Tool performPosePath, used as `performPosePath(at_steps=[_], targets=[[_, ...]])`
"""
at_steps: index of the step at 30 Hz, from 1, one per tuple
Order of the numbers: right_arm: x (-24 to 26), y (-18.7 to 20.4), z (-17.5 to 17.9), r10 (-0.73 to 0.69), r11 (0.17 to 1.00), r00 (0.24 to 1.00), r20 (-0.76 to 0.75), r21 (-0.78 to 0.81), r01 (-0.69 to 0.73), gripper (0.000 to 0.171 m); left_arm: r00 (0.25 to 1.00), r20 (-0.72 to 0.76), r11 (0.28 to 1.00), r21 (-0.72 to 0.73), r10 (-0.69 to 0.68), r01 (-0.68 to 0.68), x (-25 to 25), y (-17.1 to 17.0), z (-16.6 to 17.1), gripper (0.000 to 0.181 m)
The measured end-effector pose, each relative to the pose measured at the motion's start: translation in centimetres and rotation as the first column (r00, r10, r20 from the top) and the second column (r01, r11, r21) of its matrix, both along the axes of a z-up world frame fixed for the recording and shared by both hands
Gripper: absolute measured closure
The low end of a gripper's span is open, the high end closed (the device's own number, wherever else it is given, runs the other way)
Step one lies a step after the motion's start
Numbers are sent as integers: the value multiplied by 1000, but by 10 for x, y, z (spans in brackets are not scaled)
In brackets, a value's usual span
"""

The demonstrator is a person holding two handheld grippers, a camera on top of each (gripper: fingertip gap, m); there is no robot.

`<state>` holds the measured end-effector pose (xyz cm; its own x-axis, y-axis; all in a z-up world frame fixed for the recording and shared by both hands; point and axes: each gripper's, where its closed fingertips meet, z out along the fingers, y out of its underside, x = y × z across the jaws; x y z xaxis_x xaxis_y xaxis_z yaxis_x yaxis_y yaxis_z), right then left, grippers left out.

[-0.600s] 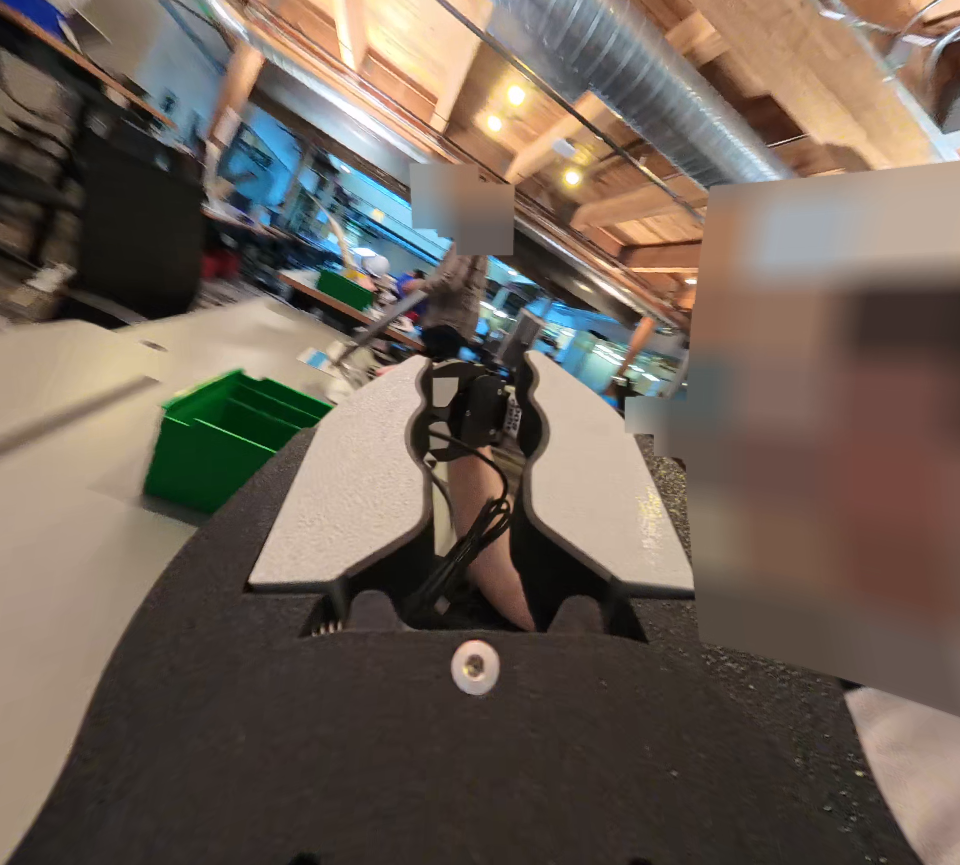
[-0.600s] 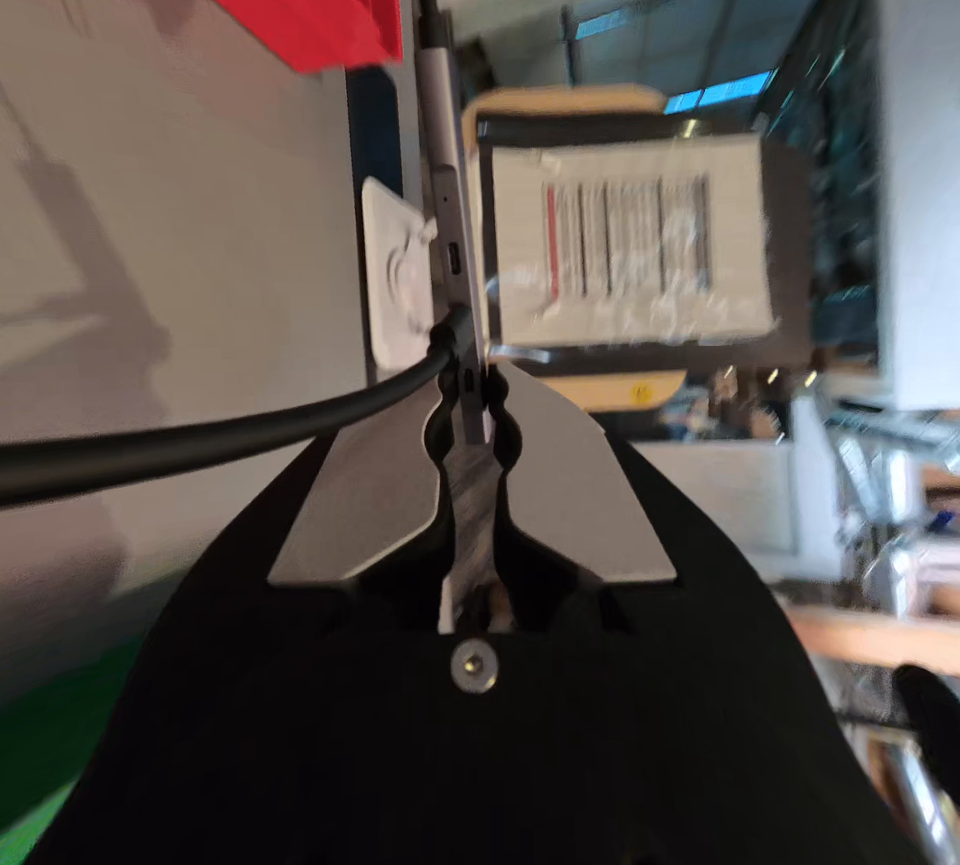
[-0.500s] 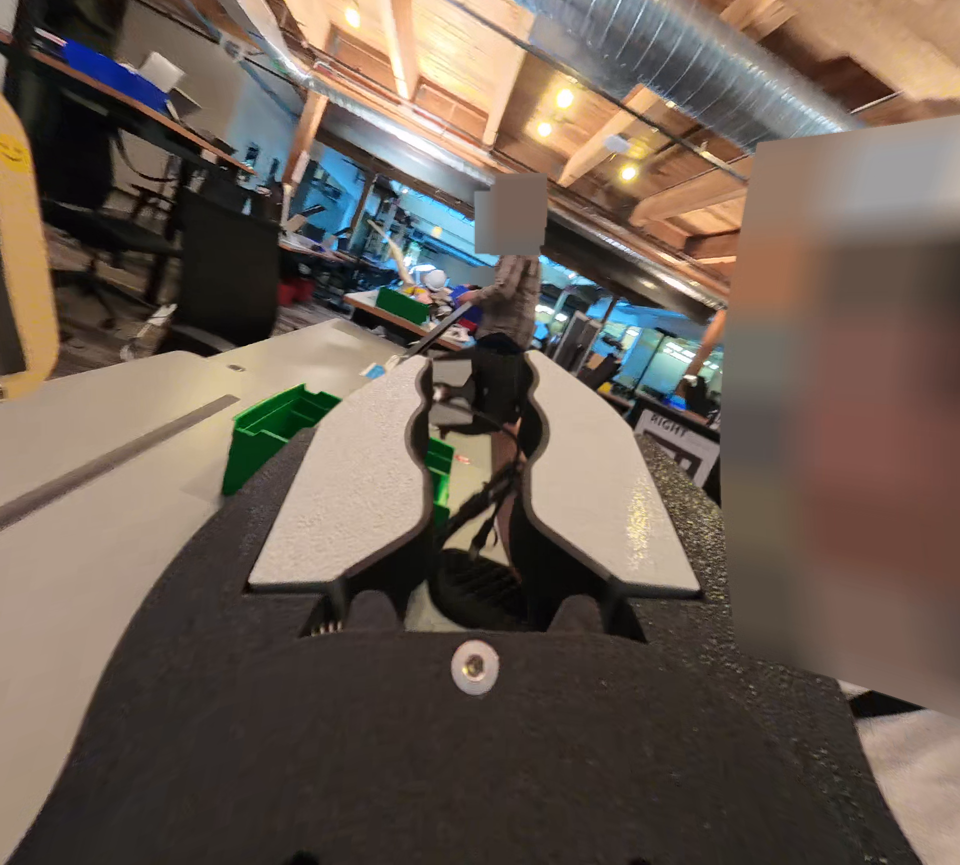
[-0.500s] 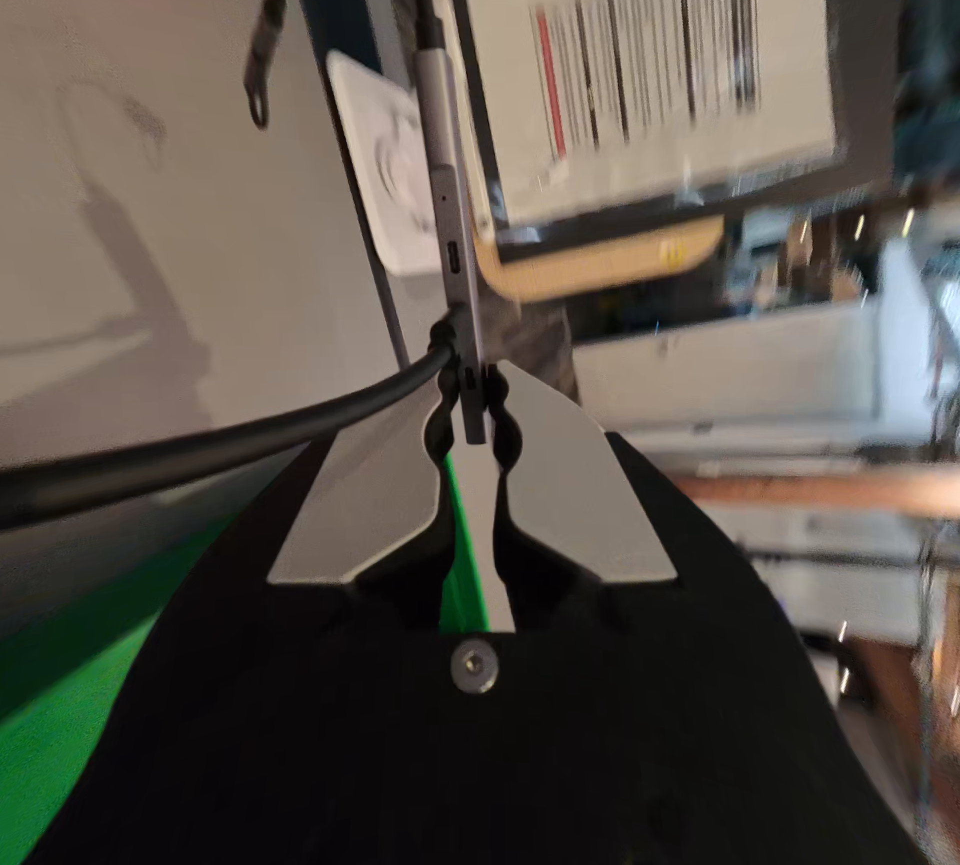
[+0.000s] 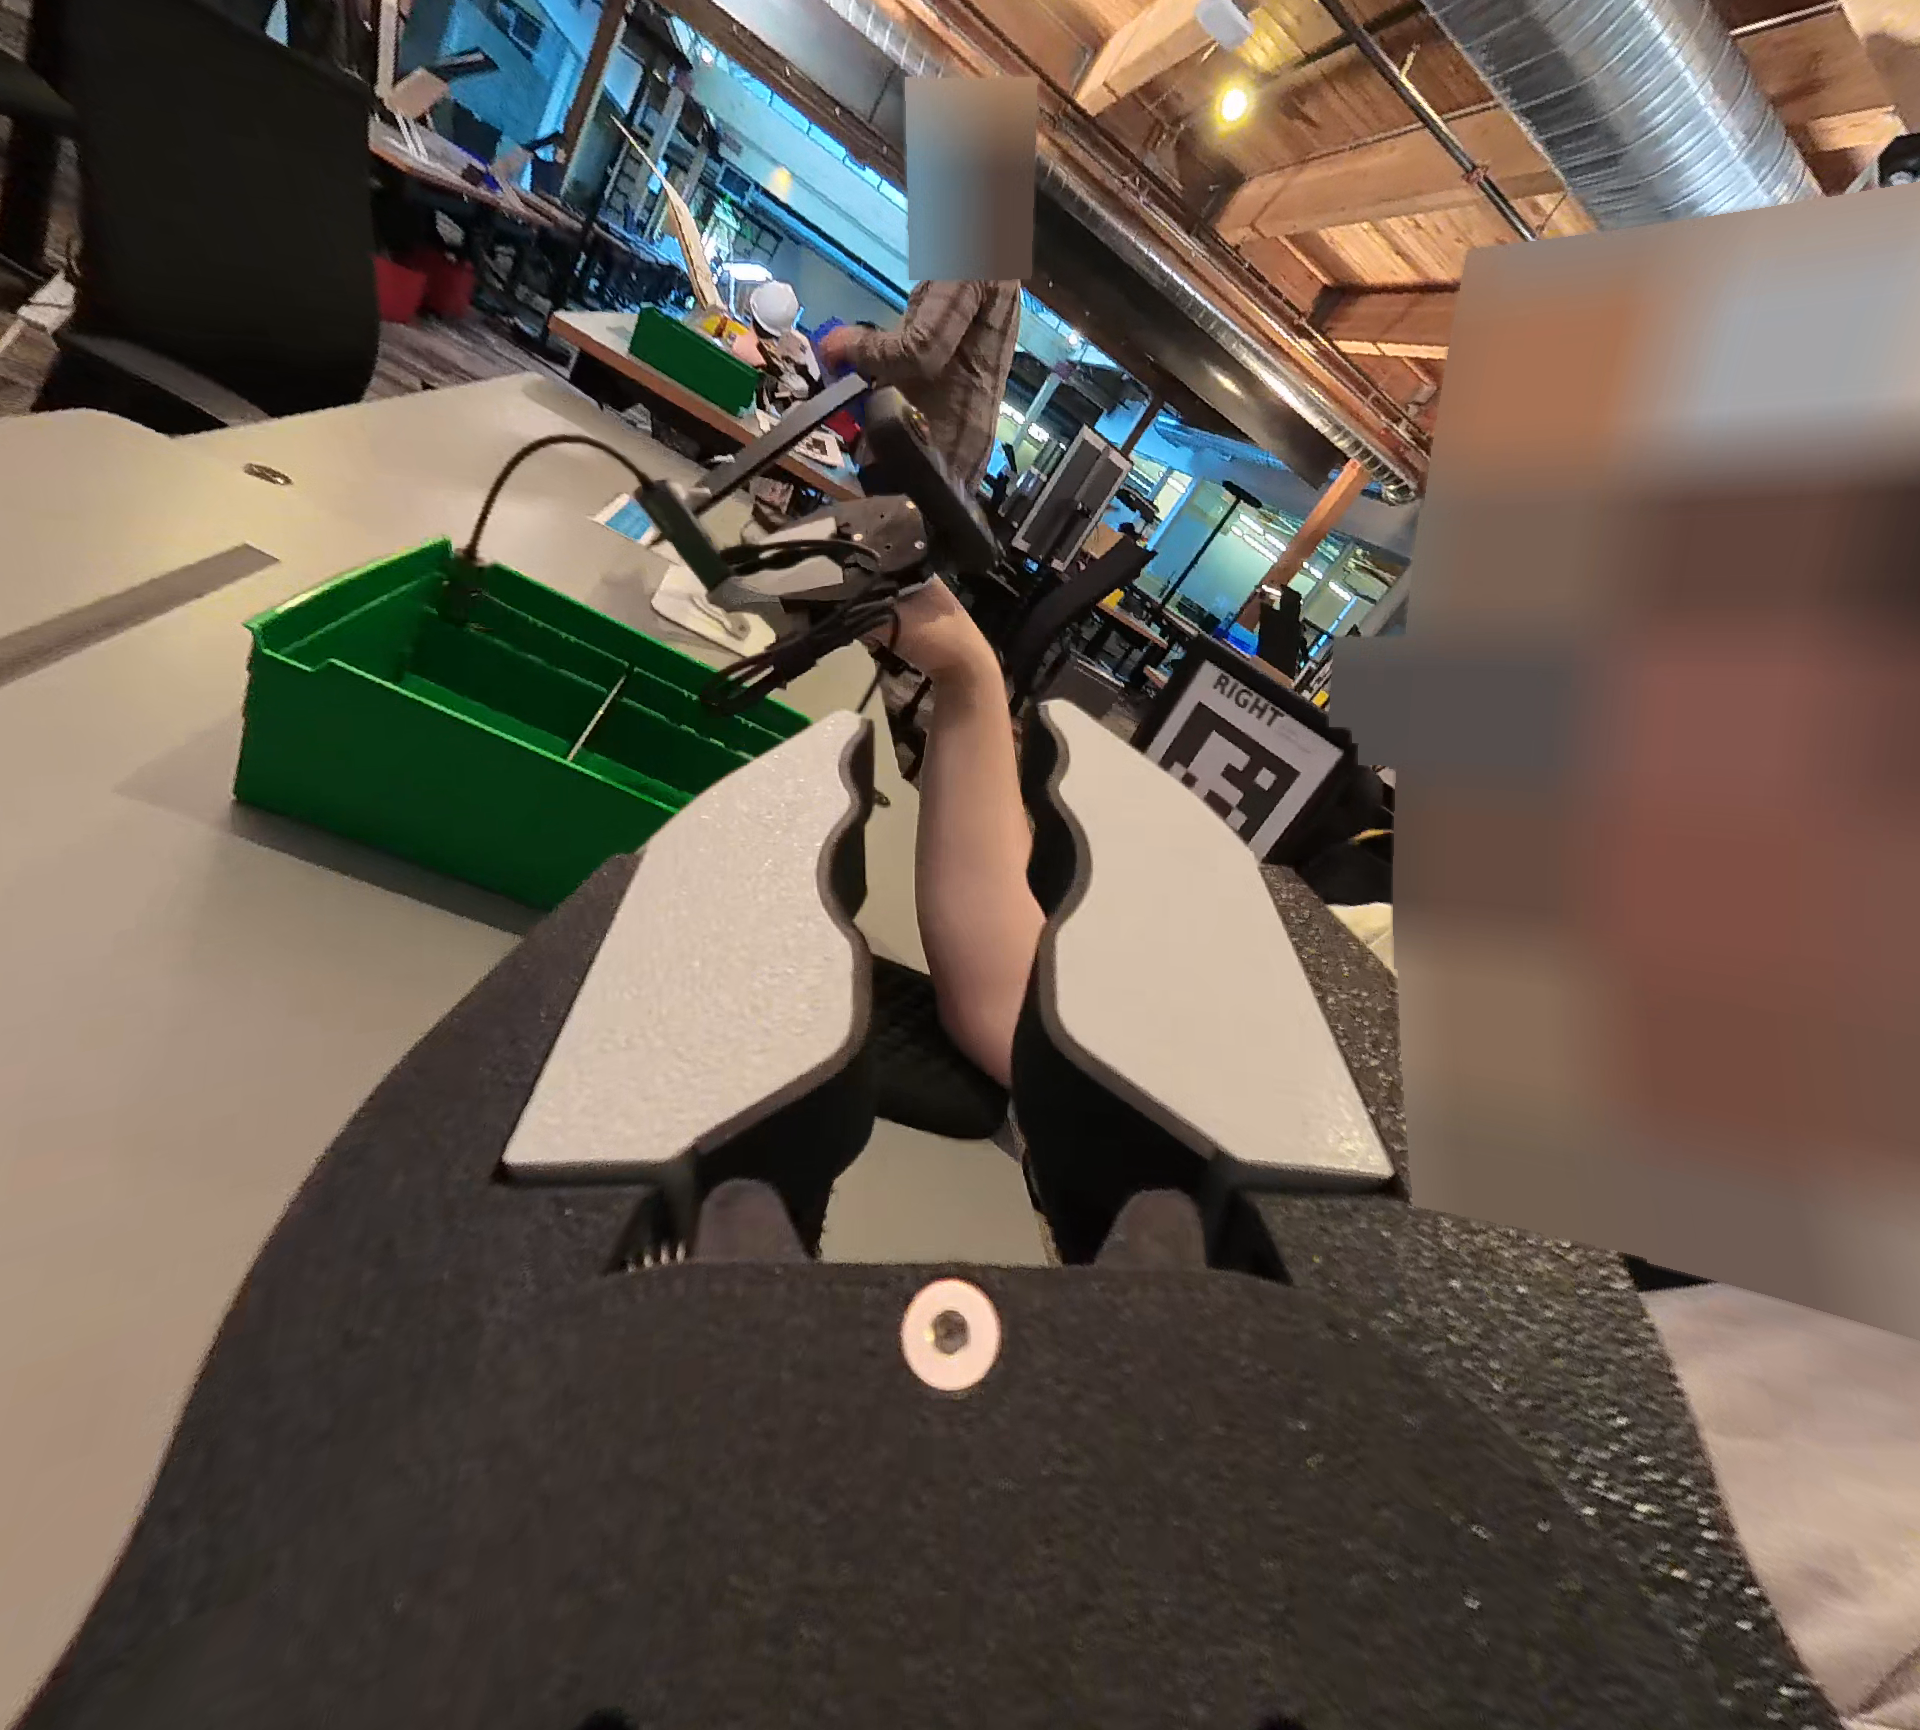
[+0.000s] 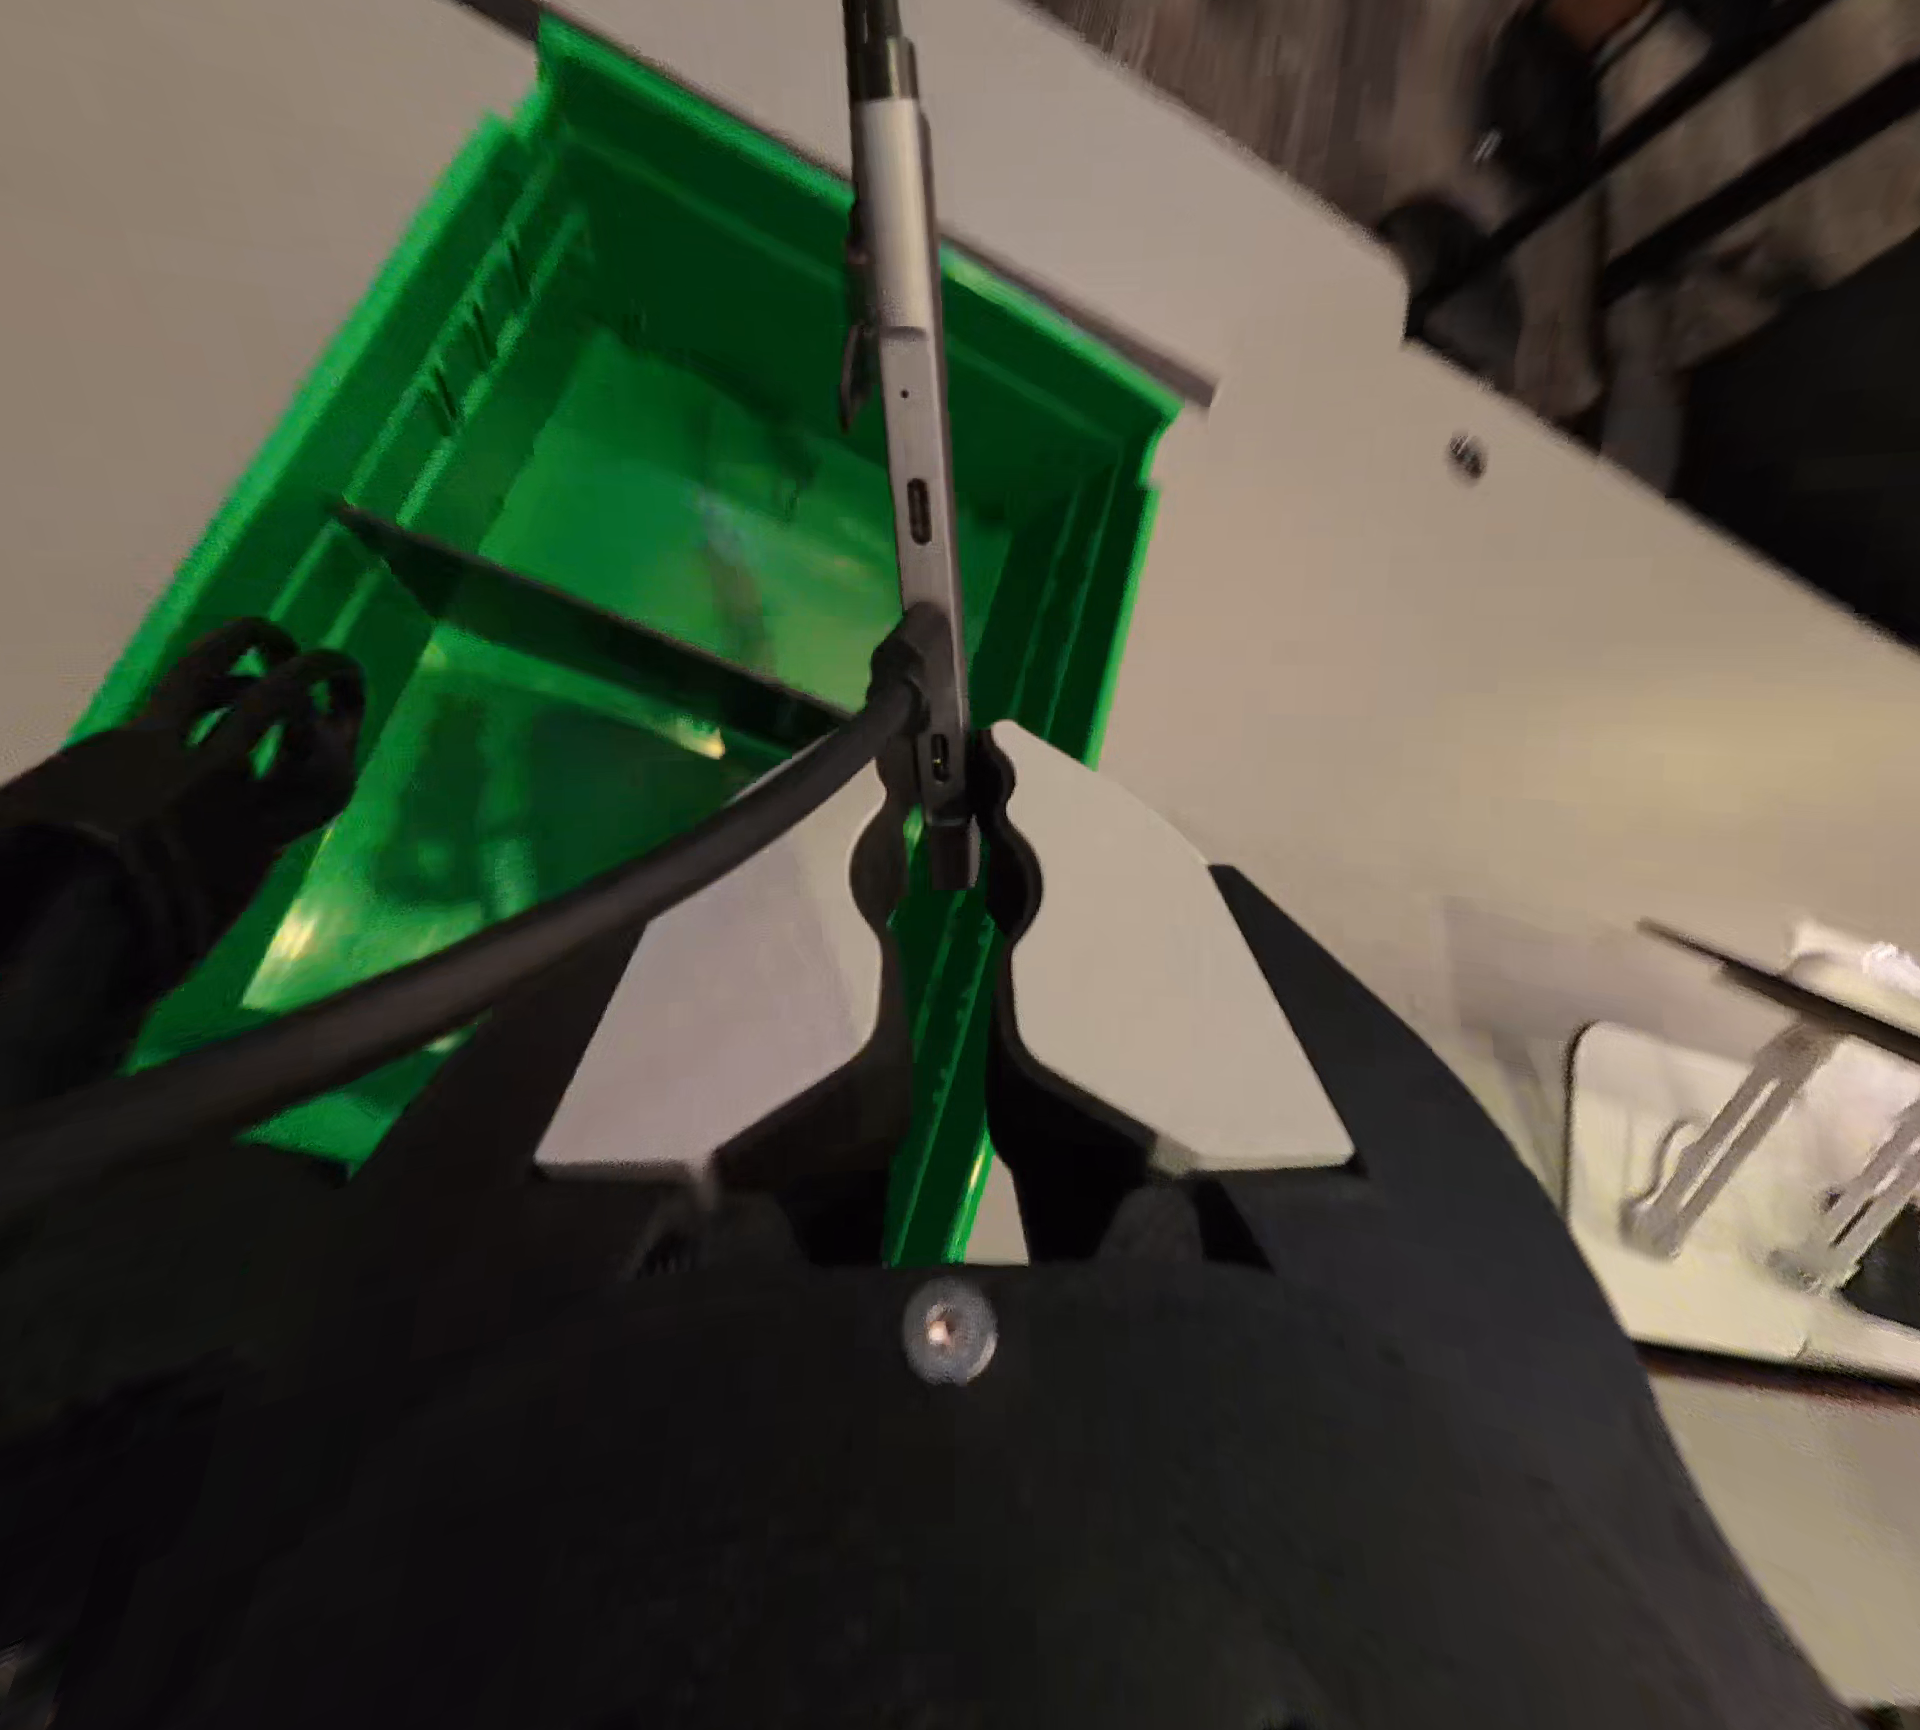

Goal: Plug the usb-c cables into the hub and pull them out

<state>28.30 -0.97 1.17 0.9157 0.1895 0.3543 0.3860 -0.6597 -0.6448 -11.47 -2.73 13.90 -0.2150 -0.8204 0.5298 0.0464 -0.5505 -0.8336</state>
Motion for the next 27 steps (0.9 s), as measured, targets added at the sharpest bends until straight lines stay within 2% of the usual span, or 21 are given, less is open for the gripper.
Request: performPosePath(at_steps=[5,7,11,16,18,21,24,27], targets=[[12,-11,-17,-51,987,997,-63,-155,41,159,996,-39,997,-16,-75,74,16,-10,-8,155],[15,-10,-19,-34,956,998,-54,-292,17,159,995,-43,996,-24,-92,91,21,-12,-10,155],[22,-4,-18,40,793,999,-15,-607,-41,161,990,-48,991,-25,-130,129,28,-18,-10,155],[35,9,-20,69,608,993,91,-794,30,161,988,-51,989,-12,-147,146,29,-26,-7,155],[29,5,-25,39,510,999,36,-860,11,160,988,-51,989,-4,-147,147,29,-28,-5,155],[24,4,-28,-65,414,998,-20,-910,9,159,987,-50,989,1,-150,150,27,-29,-4,155],[20,14,-24,-139,381,990,-10,-924,44,159,987,-46,988,-1,-152,152,26,-29,-3,155],[13,34,-23,-93,430,995,20,-901,59,160,988,-45,989,0,-149,149,26,-28,-3,155]])
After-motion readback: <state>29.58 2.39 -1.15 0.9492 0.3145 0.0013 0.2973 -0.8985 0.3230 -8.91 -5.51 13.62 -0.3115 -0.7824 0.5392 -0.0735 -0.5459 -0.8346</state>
